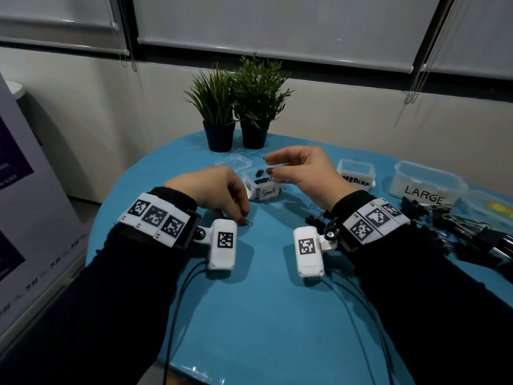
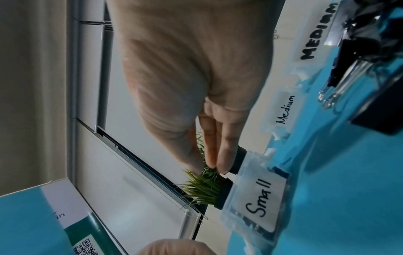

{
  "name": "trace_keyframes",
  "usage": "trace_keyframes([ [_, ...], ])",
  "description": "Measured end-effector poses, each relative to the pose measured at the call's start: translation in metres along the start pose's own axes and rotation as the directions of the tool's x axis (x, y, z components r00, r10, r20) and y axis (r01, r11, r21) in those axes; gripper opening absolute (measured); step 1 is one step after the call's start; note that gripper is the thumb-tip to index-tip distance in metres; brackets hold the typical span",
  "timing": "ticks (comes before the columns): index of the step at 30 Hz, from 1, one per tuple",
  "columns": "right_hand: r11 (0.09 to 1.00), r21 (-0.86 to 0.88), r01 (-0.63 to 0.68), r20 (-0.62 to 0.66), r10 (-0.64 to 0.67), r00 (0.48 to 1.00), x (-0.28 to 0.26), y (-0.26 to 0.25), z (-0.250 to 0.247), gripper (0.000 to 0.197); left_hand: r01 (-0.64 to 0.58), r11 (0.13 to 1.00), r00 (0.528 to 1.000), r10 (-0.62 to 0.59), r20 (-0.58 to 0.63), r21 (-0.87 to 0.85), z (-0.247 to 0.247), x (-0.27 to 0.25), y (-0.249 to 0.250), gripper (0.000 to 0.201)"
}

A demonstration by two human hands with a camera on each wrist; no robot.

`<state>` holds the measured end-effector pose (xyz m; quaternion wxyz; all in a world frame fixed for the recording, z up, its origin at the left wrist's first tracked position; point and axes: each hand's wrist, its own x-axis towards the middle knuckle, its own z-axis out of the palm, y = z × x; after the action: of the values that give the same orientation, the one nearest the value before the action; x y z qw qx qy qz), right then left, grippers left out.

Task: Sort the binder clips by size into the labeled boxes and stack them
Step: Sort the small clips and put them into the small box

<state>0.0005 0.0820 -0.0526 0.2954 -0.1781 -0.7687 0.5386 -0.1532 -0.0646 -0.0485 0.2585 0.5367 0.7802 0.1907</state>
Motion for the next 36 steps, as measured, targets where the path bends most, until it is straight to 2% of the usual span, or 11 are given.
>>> trace_keyframes([
  [4, 0.953, -0.296, -0.063, -0.13, 0.025, 0.991, 0.002, 0.002, -0.003, 0.038, 0.028, 0.999, 1.0, -0.029, 0.008, 0.037, -0.001, 0.001, -0.001, 0.023],
  [8, 0.804, -0.575, -0.155, -0.043, 0.16, 0.986, 0.0, 0.009, -0.004, 0.027, 0.012, 0.999, 1.0, -0.013, 0.013, 0.038, 0.0, -0.001, -0.001, 0.016],
  [14, 0.815, -0.567, -0.123, -0.025, 0.132, 0.991, 0.0, 0.014, -0.006, 0.008, -0.003, 0.999, 1.0, 0.002, 0.03, 0.032, -0.002, -0.002, -0.002, 0.013],
  [17, 0.829, -0.548, -0.111, -0.016, 0.122, 0.992, -0.001, 0.015, -0.006, 0.008, -0.108, 0.976, 0.993, 0.115, 0.027, -0.188, -0.006, -0.003, -0.005, 0.013],
  [18, 0.83, -0.549, -0.103, -0.007, 0.119, 0.993, -0.001, 0.015, -0.006, 0.008, -0.179, 0.943, 0.984, 0.177, -0.033, -0.281, -0.007, -0.002, -0.005, 0.012],
  [20, 0.826, -0.557, -0.087, 0.011, 0.112, 0.994, -0.001, 0.014, -0.005, 0.009, -0.34, 0.851, 0.933, 0.252, -0.256, -0.401, -0.007, 0.002, -0.004, 0.012],
  [22, 0.834, -0.545, -0.083, 0.024, 0.114, 0.993, -0.001, 0.014, -0.003, 0.011, -0.451, 0.777, 0.844, 0.213, -0.492, -0.439, -0.002, 0.013, -0.002, 0.015],
  [24, 0.846, -0.525, -0.088, 0.039, 0.127, 0.991, 0.0, 0.015, 0.0, 0.012, -0.482, 0.775, 0.785, 0.175, -0.594, -0.41, 0.005, 0.024, -0.003, 0.016],
  [28, 0.852, -0.517, -0.083, 0.065, 0.135, 0.989, -0.001, 0.015, 0.006, 0.016, -0.428, 0.826, 0.818, 0.182, -0.545, -0.366, 0.011, 0.031, -0.004, 0.011],
  [32, 0.862, -0.5, -0.082, 0.056, 0.127, 0.99, -0.002, 0.016, 0.006, 0.017, -0.347, 0.912, 0.855, 0.211, -0.474, -0.22, 0.012, 0.032, -0.005, 0.011],
  [36, 0.884, -0.458, -0.099, 0.048, 0.135, 0.99, -0.002, 0.017, 0.006, 0.019, -0.305, 0.945, 0.854, 0.217, -0.473, -0.117, 0.011, 0.033, -0.007, 0.01],
])
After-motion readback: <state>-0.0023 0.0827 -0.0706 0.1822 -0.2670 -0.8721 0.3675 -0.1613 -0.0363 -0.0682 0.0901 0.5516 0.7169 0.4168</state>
